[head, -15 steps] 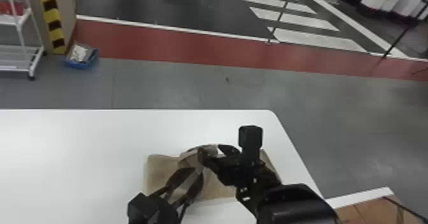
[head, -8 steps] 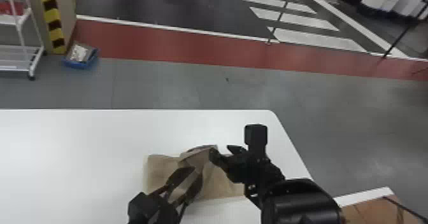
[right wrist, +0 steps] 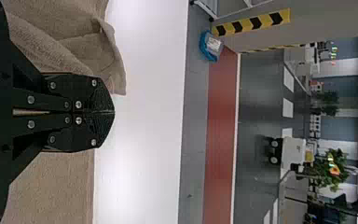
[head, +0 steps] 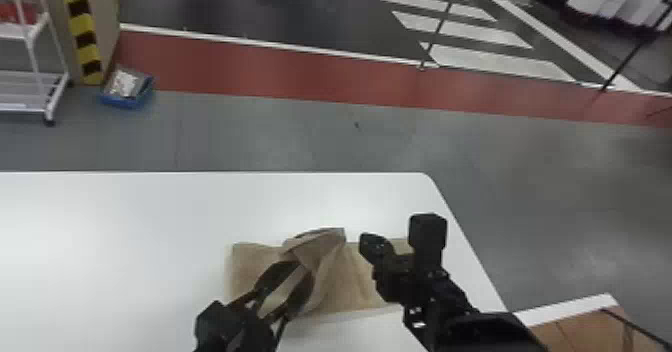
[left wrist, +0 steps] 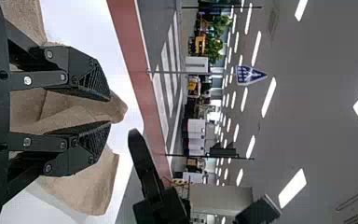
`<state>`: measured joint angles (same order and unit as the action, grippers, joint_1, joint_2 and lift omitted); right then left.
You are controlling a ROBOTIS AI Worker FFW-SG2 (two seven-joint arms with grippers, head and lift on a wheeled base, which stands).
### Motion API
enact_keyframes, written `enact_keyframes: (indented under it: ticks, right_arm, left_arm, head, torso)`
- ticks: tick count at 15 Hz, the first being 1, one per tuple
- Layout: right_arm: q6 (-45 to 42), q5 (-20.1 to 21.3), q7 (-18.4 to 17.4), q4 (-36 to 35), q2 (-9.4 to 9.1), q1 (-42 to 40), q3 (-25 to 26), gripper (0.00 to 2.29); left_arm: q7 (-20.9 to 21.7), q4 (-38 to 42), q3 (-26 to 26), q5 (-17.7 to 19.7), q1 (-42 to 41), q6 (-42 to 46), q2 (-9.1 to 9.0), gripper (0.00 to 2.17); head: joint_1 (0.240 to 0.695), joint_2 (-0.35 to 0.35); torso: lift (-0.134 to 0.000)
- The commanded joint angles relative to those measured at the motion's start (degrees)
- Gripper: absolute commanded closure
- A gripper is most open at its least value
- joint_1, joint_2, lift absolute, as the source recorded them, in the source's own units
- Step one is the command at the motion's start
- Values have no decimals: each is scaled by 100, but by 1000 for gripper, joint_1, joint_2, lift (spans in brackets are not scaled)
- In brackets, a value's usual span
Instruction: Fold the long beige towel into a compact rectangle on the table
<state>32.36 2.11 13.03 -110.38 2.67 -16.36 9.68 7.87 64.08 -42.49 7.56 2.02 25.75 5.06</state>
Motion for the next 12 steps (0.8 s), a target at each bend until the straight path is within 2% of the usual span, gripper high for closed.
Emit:
enact_keyframes:
  ticks: [1,3,4,6,7,9,12]
  right_arm:
    - [-814,-405,-64,-168,-39,-605,412,1244]
    - [-1710,-519,-354,-203,-65,-1071,588,1244]
    - [-1833,-607,-362,-124,-65,-1124,684,1237]
    - [-1904,-976,-204,-36,-56,-1036,790,532]
    - [-1816,-1090,-178,-62,-48,-1018,755,437]
    - [-1482,-1064,-178,-97,-48,-860,535,431]
    - [-1183,-686,-213,157,-56,-482,69,431]
  left_arm:
    - [13,-36,13,0,0,30,21,842]
    - [39,-71,21,-9,9,30,30,842]
    - [57,-71,21,-9,9,65,38,842]
    - [57,-71,13,-62,18,48,21,842]
    - [48,-71,13,-106,18,48,-5,842]
    - [13,-80,-14,-158,18,48,-23,842]
    - [-14,-80,-14,-167,0,100,21,842]
  head:
    - [695,-350]
    - [695,-350]
    - [695,-350]
    - [695,-350]
    - [695,-350]
    - [695,-350]
    - [695,-350]
  torso:
    - [0]
    - [0]
    - [0]
    - [0]
    - [0]
    - [0]
    - [0]
